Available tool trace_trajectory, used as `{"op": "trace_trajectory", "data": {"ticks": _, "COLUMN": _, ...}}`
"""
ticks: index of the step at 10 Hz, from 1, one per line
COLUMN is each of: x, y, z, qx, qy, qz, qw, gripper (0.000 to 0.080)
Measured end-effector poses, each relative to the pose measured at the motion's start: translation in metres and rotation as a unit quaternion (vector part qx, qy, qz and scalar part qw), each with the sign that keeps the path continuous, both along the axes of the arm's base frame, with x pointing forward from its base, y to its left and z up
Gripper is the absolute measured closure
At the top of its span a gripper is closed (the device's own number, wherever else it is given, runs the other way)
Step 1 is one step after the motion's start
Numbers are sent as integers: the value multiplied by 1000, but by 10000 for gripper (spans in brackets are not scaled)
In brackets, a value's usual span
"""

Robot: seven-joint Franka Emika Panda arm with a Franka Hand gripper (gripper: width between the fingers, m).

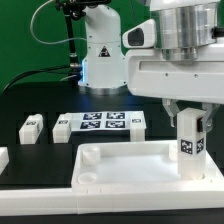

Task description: Assemble desk

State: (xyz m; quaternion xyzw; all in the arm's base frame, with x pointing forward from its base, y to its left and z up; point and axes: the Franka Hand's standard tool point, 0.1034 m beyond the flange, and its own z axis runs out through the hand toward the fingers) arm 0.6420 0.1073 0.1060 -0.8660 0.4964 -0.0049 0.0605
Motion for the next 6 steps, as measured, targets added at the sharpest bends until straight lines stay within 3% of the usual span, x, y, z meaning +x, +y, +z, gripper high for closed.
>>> {"op": "trace_trajectory", "data": {"ticks": 2, "x": 0, "y": -3, "z": 0, "qx": 39, "qy": 14, "qz": -157, "qw": 987, "gripper": 509}}
{"op": "trace_trajectory", "data": {"ticks": 5, "x": -1, "y": -1, "z": 0, "qx": 44, "qy": 17, "qz": -170, "qw": 984, "gripper": 493}}
{"op": "trace_trajectory", "data": {"ticks": 6, "x": -1, "y": -1, "z": -1, "qx": 42, "qy": 16, "qz": -161, "qw": 986, "gripper": 310}}
